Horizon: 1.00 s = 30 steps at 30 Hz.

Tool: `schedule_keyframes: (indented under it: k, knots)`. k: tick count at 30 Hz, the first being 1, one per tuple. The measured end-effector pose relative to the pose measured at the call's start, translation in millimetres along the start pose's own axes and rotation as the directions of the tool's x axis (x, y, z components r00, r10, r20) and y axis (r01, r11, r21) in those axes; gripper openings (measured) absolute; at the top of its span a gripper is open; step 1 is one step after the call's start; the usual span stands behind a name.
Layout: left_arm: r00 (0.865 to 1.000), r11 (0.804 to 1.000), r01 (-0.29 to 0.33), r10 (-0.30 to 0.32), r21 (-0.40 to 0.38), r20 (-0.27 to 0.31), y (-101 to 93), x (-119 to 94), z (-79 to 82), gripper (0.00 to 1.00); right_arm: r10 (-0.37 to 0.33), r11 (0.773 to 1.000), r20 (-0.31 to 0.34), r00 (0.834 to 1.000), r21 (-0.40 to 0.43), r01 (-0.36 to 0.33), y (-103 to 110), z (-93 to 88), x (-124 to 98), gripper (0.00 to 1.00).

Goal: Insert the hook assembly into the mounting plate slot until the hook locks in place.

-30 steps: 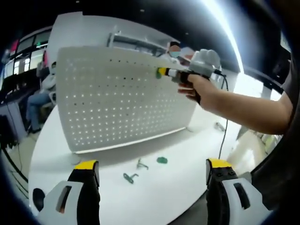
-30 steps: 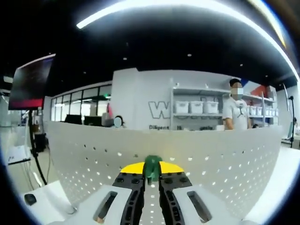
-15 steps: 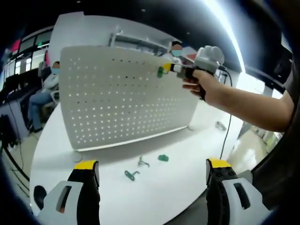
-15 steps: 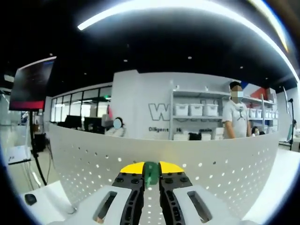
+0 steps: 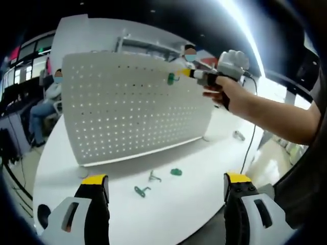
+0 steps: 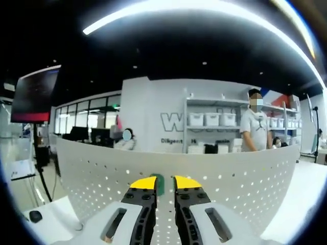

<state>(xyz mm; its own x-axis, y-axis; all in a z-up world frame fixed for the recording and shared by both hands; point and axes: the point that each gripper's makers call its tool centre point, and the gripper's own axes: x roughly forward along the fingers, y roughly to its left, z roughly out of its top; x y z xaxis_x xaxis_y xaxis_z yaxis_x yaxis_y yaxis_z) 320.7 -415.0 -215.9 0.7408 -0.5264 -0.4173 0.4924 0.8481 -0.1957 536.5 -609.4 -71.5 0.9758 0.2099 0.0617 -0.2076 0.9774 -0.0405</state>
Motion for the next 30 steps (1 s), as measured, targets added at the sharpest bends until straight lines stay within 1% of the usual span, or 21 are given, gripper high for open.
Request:
schedule_keyframes:
  k: [4, 11, 13, 16, 20, 24, 27, 30]
  knots:
    - [1.000, 1.000, -0.003, 0.003, 0.005, -0.003, 1.5, -1, -0.4, 0.95, 0.005, 1.000, -0.006, 1.000, 0.013, -0.005, -2, -1.9, -9, 0.10]
    - [1.000, 1.000, -0.005, 0.005, 0.011, -0.015, 2.3, -2, -2.1, 0.94, 0.024, 1.000, -0.022, 0.999, 0.017, -0.024, 3, -9.0, -27, 0.12]
    - [1.000, 1.000, -0.006, 0.006, 0.015, -0.017, 2.0, -3, -2.0, 0.95, 0.032, 0.999, -0.035, 0.999, 0.029, -0.031, 5, -14.6, -32, 0.13]
    - [1.000, 1.000, -0.008, 0.008, 0.016, -0.016, 1.8, -4, -1.9, 0.94, 0.047, 0.998, -0.055, 0.997, 0.032, -0.046, 9, -25.8, -47, 0.13]
    - [1.000, 1.000, -0.012, 0.012, 0.014, -0.020, 2.8, -5, -3.7, 0.94, 0.083, 0.997, -0.090, 0.993, 0.018, -0.081, 19, -41.8, -62, 0.13]
    - [1.000, 1.000, -0.013, 0.013, 0.010, -0.023, 1.2, -5, -5.9, 0.94, 0.090, 0.996, -0.118, 0.989, 0.028, -0.088, 21, -55.6, -77, 0.13]
    - [0.999, 1.000, -0.011, 0.012, 0.014, -0.031, -0.7, -5, -8.7, 0.93, 0.101, 0.995, -0.138, 0.985, 0.030, -0.098, 23, -63.7, -86, 0.14]
    - [0.999, 1.000, -0.008, 0.008, 0.016, -0.042, -2.1, -5, -10.9, 0.93, 0.124, 0.992, -0.166, 0.978, 0.026, -0.122, 27, -73.0, -96, 0.14]
